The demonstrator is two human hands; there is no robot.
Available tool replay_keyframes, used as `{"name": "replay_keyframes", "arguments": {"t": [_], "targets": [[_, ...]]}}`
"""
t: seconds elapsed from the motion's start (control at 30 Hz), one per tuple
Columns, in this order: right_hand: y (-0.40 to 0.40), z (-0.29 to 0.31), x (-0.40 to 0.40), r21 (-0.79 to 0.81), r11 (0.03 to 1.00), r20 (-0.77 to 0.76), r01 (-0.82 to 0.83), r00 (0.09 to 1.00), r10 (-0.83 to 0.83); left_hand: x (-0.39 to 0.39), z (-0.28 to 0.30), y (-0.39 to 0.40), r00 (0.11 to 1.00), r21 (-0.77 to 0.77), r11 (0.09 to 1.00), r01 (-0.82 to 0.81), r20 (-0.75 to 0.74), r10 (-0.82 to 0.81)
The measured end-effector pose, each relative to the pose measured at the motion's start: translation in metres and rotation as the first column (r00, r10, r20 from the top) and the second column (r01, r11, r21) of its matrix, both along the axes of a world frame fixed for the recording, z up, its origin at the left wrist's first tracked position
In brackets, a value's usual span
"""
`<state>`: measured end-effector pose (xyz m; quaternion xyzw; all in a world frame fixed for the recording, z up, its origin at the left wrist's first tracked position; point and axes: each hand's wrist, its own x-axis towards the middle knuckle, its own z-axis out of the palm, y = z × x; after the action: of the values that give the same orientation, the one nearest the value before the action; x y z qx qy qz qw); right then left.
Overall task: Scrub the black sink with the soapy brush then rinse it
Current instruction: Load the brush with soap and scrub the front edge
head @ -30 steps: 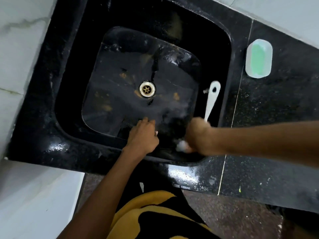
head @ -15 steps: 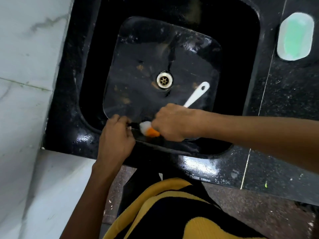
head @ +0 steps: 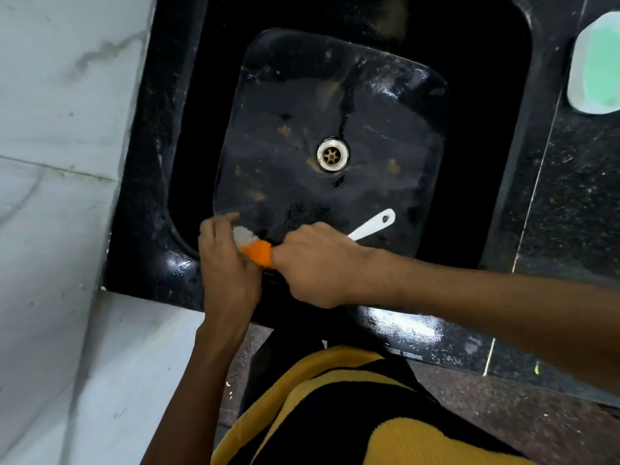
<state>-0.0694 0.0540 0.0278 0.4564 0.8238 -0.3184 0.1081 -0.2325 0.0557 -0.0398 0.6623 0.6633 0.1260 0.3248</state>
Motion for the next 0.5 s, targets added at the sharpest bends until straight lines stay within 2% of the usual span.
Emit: {"name": "replay_keyframes", "arguments": {"t": [0.1, 0.23, 0.3, 0.4, 0.5], "targets": [[-0.008, -0.005, 0.019, 0.031, 0.997, 0.055, -0.077, 0.996, 0.076, 0.000, 0.001, 0.003, 1.000, -0.022, 0.999, -0.023, -0.004, 0.023], [-0.037, -0.024, 0.073, -0.160, 0.978, 0.271, -0.134, 0.947, 0.174, 0.002, 0.006, 0.001, 0.995, -0.020, 0.999, 0.049, -0.088, -0.051], [-0.038, -0.030, 0.078, -0.174, 0.979, 0.250, -0.110, 0.956, 0.152, -0.001, 0.011, 0.001, 0.988, 0.005, 1.000, 0.029, -0.152, -0.028], [-0.014, -0.040, 0.054, -0.130, 0.992, 0.153, -0.010, 0.988, 0.030, -0.010, 0.018, 0.003, 0.967, 0.072, 0.997, -0.023, -0.252, 0.041], [0.017, -0.066, 0.011, -0.075, 0.994, 0.033, 0.079, 0.996, -0.077, -0.020, 0.021, 0.006, 0.957, 0.109, 0.992, -0.065, -0.275, 0.093]]}}
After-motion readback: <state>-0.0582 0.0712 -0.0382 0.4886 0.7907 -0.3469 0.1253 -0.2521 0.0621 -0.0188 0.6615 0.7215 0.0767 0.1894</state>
